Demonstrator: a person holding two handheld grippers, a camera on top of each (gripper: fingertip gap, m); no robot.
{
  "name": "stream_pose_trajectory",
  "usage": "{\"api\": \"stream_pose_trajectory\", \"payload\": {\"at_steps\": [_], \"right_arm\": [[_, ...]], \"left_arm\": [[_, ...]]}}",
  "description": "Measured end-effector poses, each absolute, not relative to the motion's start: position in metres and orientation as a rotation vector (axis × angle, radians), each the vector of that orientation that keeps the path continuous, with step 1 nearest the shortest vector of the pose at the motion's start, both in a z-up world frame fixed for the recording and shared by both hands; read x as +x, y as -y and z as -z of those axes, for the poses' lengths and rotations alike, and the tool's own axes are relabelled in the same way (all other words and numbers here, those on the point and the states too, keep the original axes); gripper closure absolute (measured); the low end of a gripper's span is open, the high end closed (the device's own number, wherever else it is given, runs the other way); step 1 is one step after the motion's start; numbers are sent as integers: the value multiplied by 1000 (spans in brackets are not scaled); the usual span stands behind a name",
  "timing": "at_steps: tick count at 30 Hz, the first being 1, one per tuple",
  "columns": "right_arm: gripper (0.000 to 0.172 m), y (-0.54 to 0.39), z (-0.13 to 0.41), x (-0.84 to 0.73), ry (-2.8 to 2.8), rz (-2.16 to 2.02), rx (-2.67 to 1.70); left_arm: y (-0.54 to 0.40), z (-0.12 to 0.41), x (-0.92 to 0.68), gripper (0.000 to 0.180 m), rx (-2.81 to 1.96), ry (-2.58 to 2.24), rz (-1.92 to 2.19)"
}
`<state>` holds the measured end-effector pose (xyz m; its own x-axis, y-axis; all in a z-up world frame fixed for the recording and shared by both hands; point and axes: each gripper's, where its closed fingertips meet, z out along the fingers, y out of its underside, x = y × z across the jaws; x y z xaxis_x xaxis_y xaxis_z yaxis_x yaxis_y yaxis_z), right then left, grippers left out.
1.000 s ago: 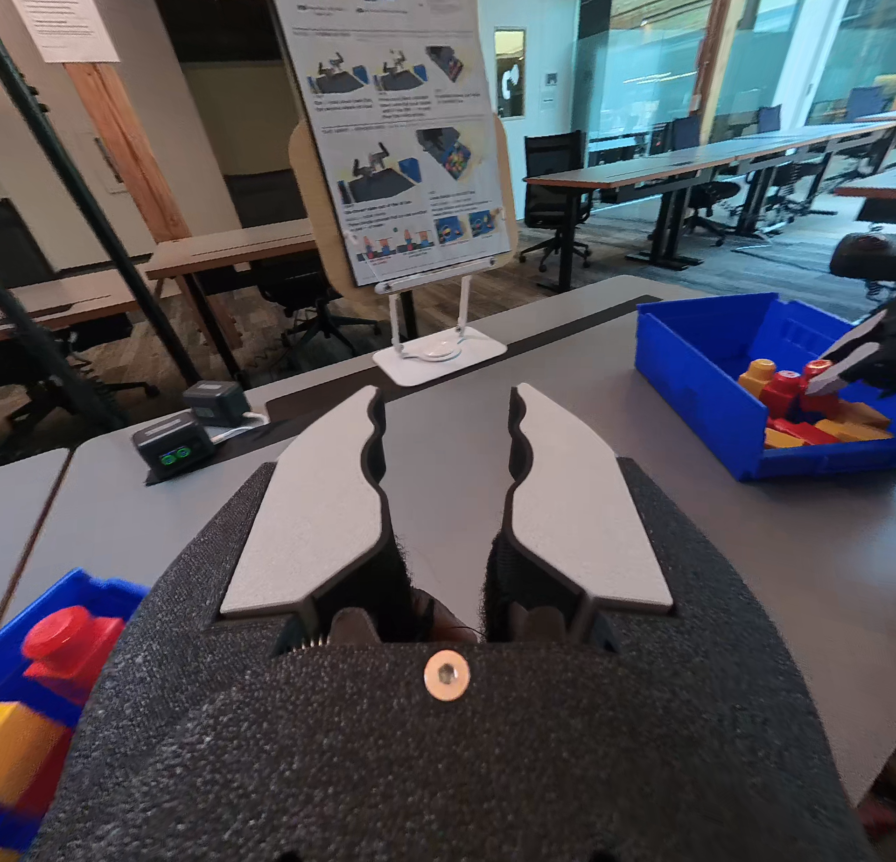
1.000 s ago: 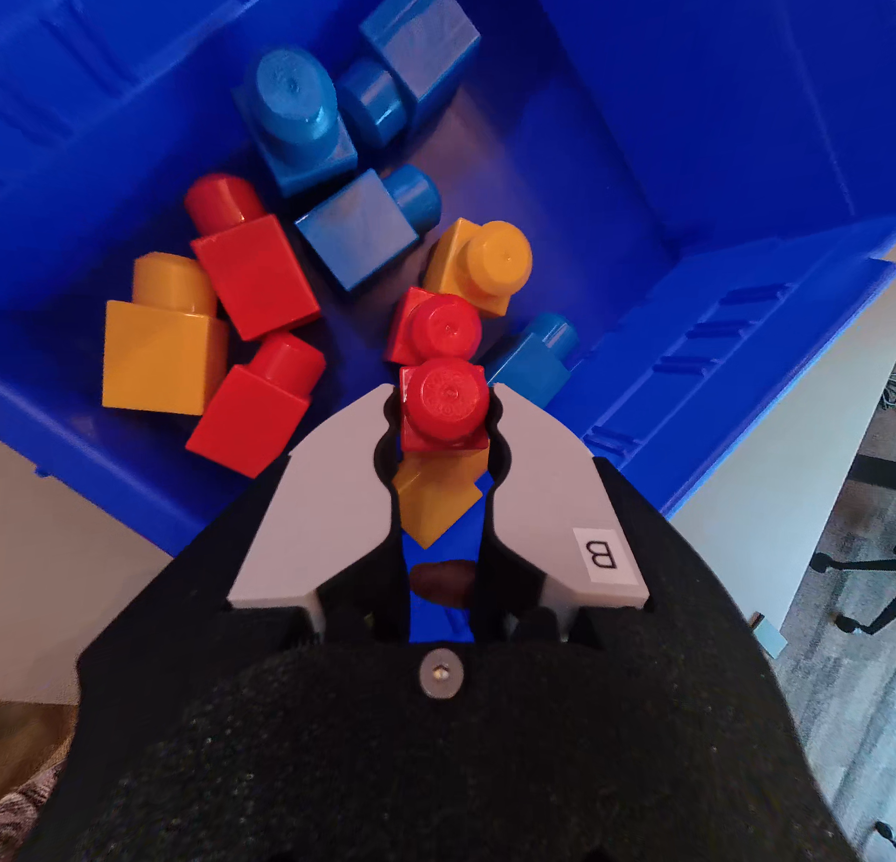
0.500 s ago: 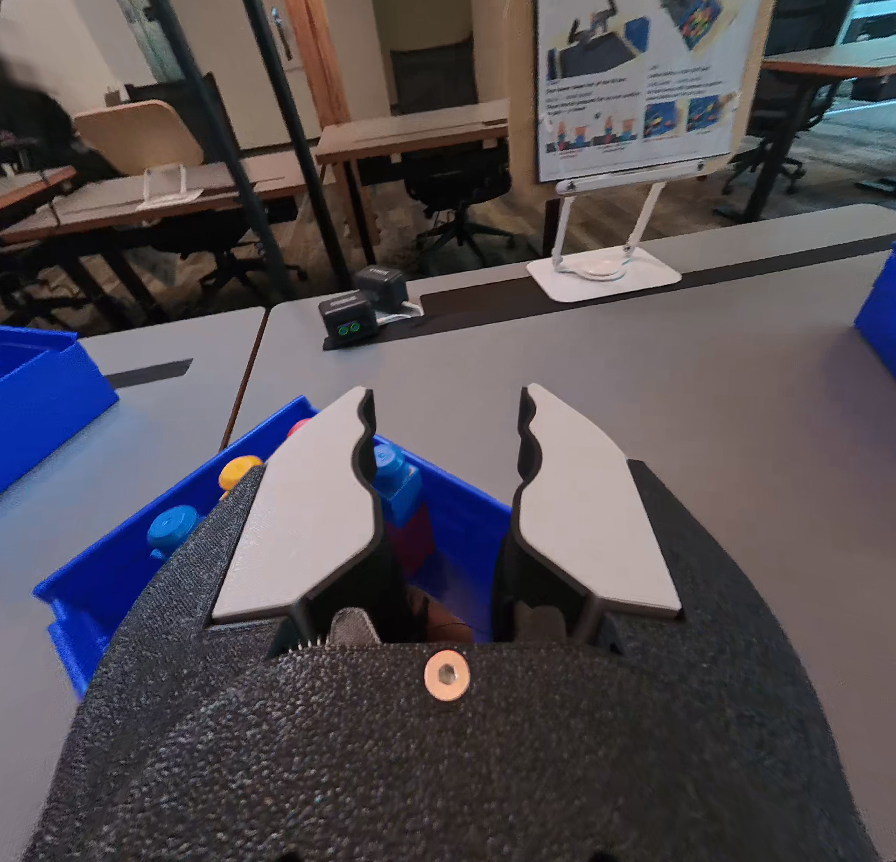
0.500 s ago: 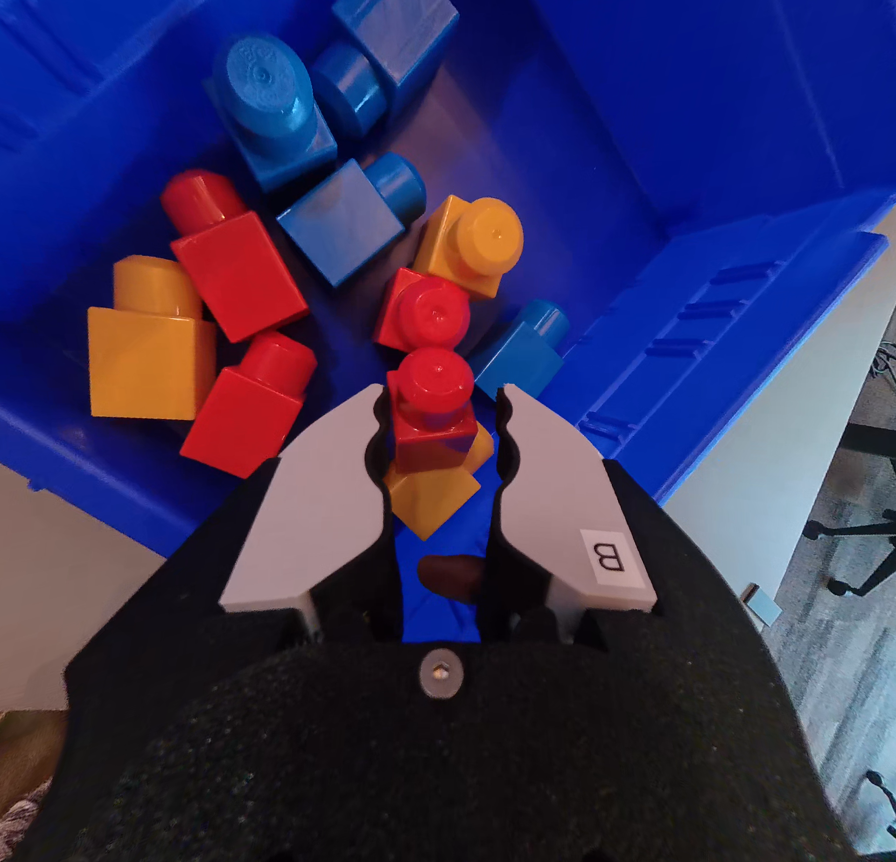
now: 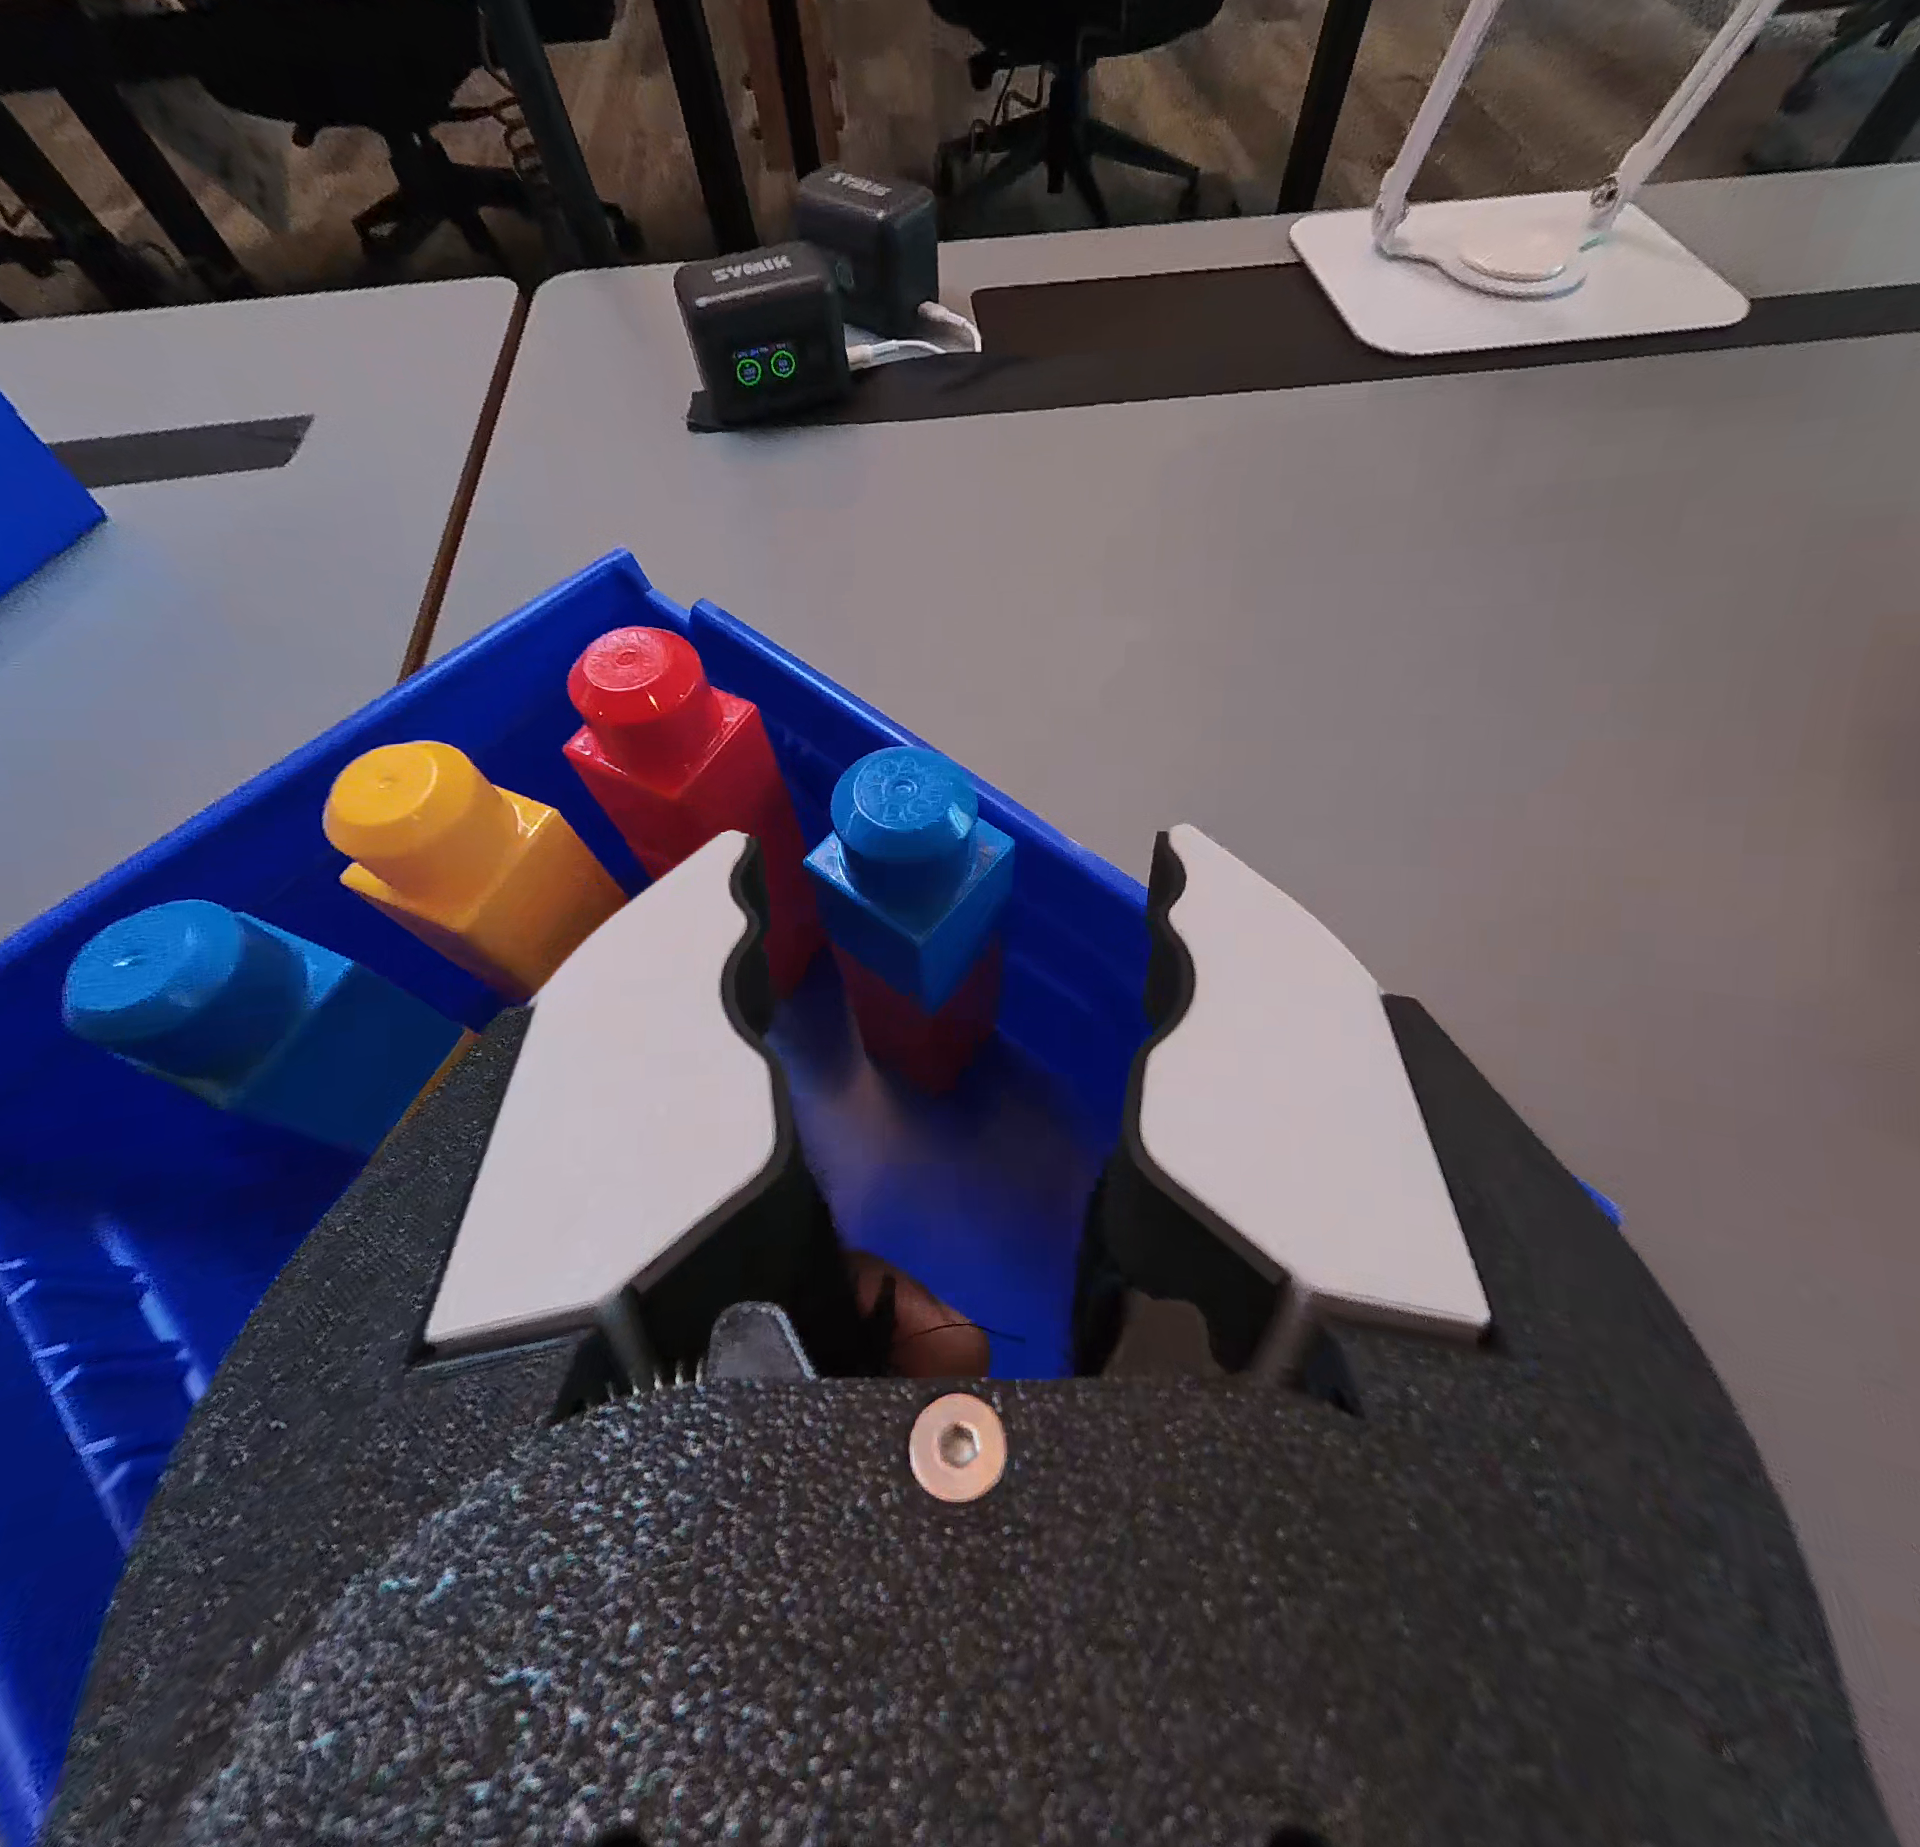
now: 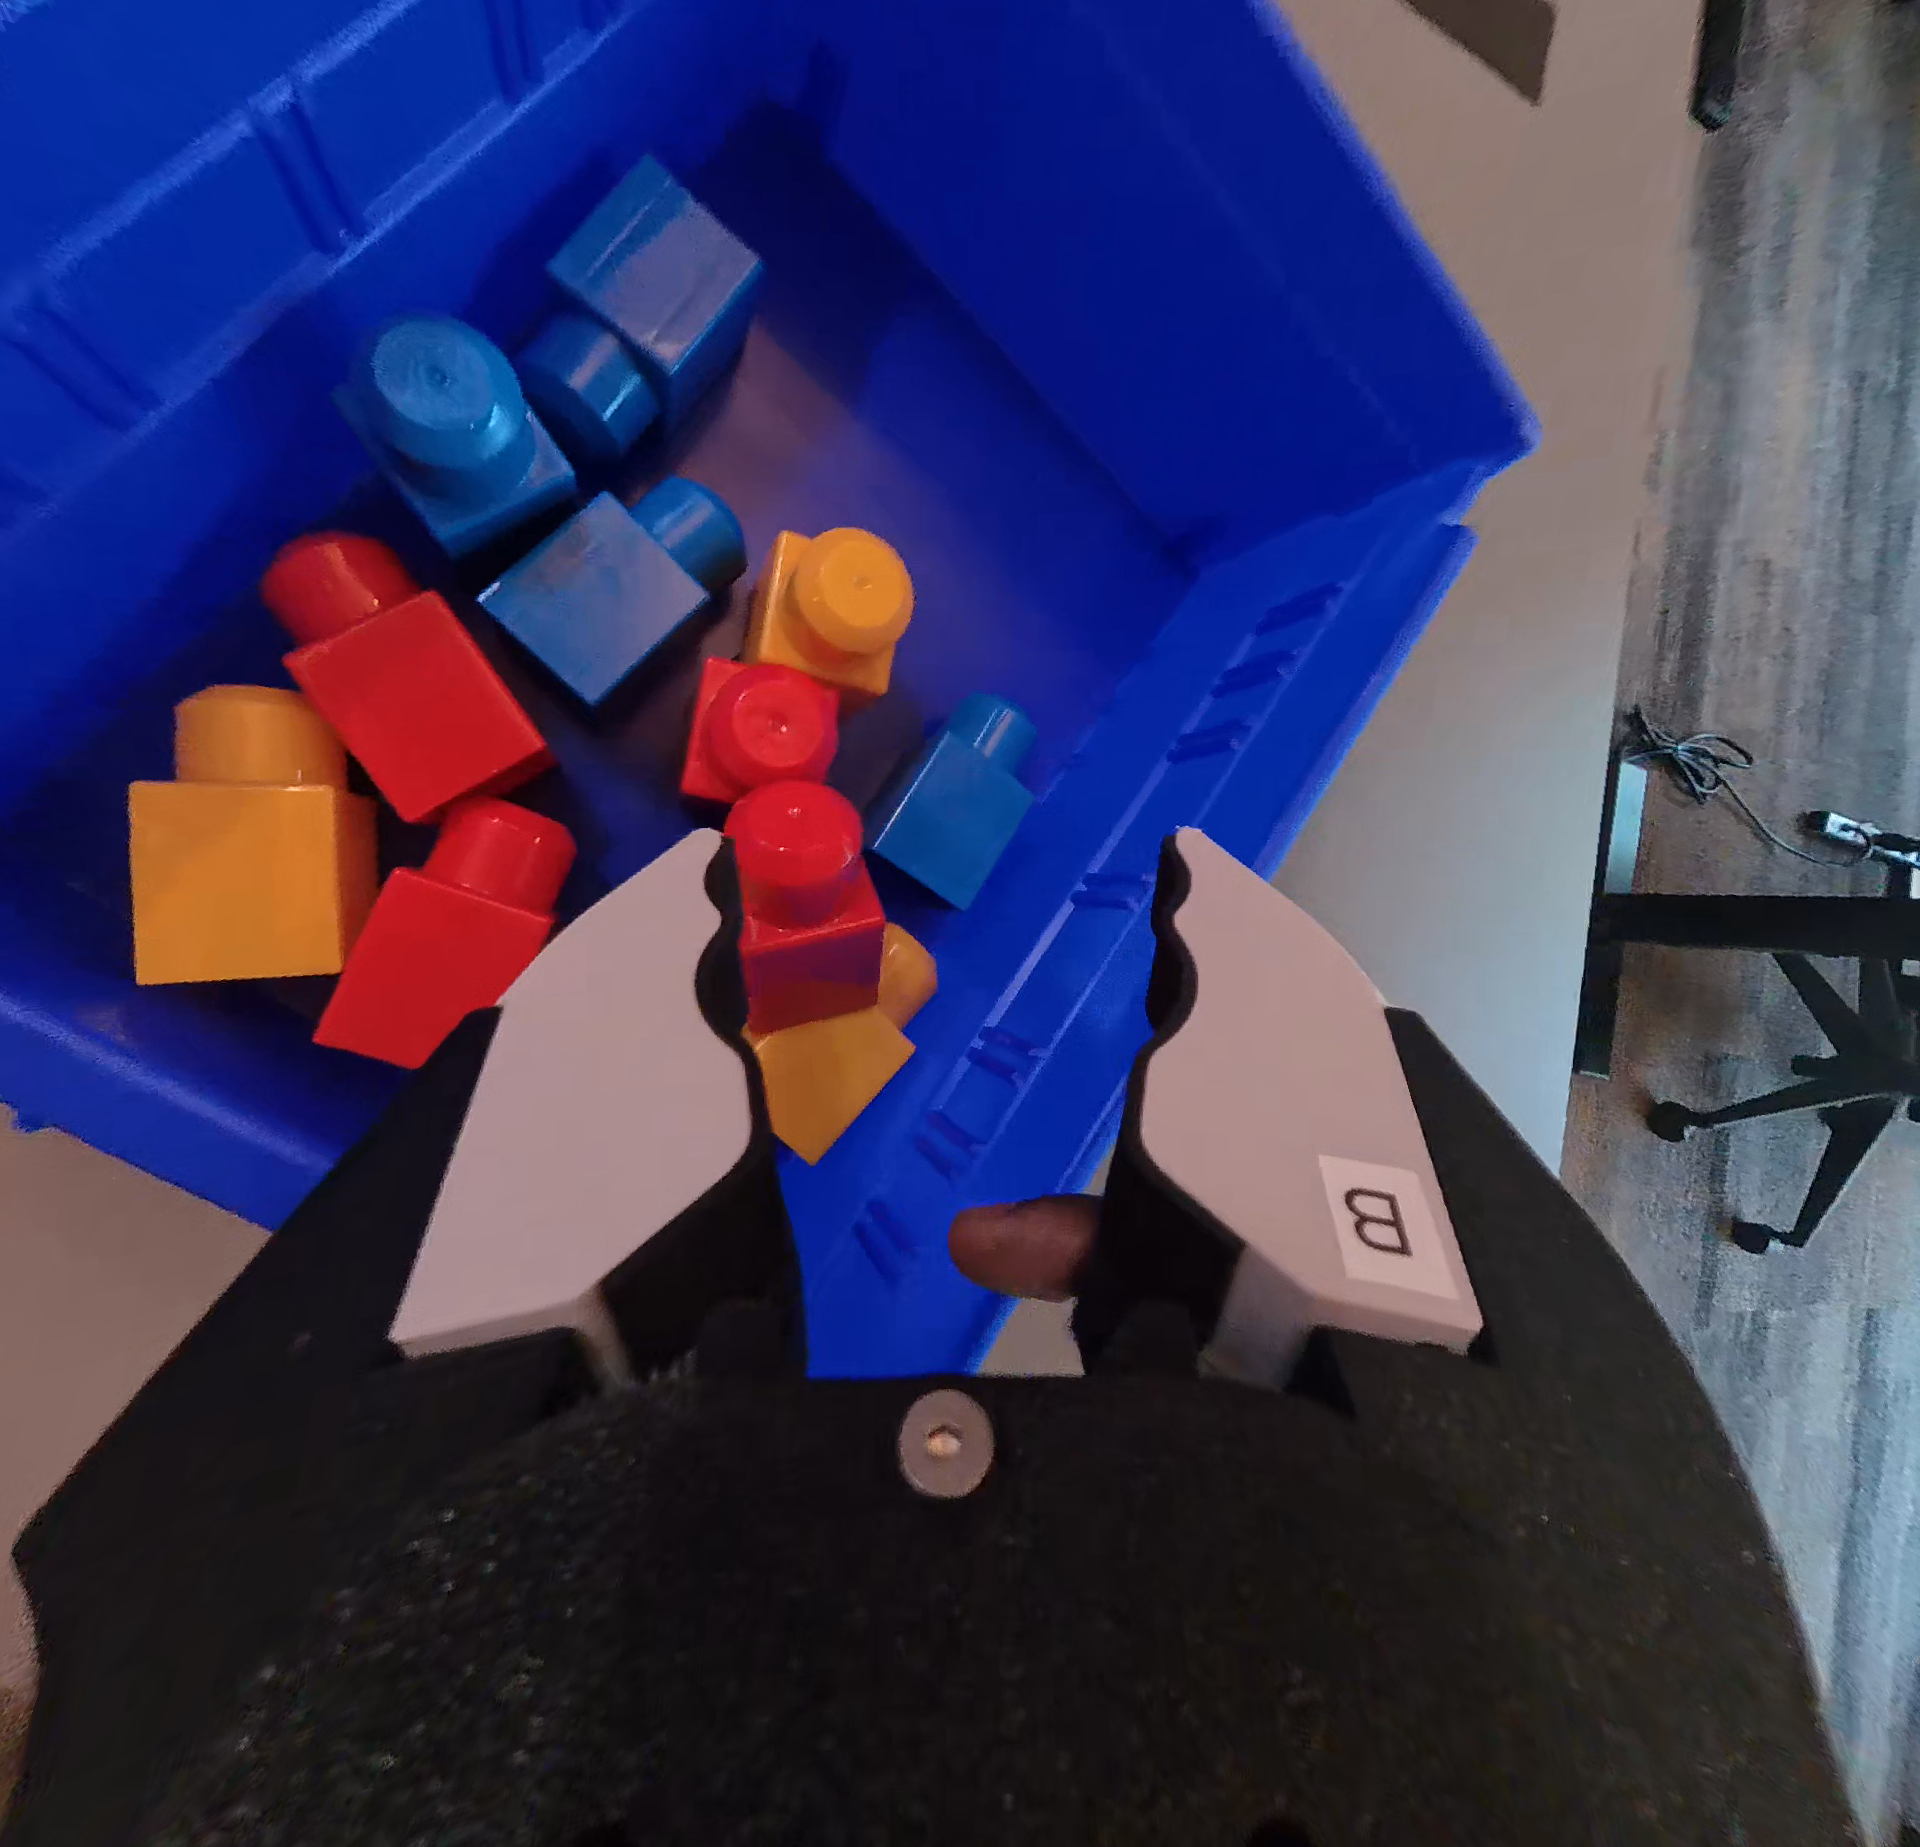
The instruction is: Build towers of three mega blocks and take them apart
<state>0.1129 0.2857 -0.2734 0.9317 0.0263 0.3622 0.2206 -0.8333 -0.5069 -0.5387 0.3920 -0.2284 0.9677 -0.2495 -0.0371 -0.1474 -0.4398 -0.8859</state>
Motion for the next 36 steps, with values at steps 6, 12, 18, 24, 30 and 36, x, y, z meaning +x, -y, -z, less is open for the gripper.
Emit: {"api": "stream_pose_trajectory", "payload": {"at_steps": [6, 12, 18, 24, 30, 36], "right_arm": [[100, -293, 253, 113, 161, 468, -2409], [103, -295, 244, 106, 185, 451, -2356], [109, -308, 217, 75, 254, 295, -2177], [108, -313, 153, -17, 488, -109, -1717], [87, -274, 102, -155, 588, -909, -1197], [68, -241, 126, -256, 687, -1200, -1121]], "left_arm": [[-409, 250, -537, 117, -2019, -248, 161], [-411, 256, -536, 133, -1985, -249, 245], [-393, 205, -530, 134, -1833, -252, 343], [-344, 106, -495, 134, -1423, -285, 688], [-288, 35, -440, 134, -972, -320, 1170], [-271, 34, -358, 134, -864, -320, 1510]]}}
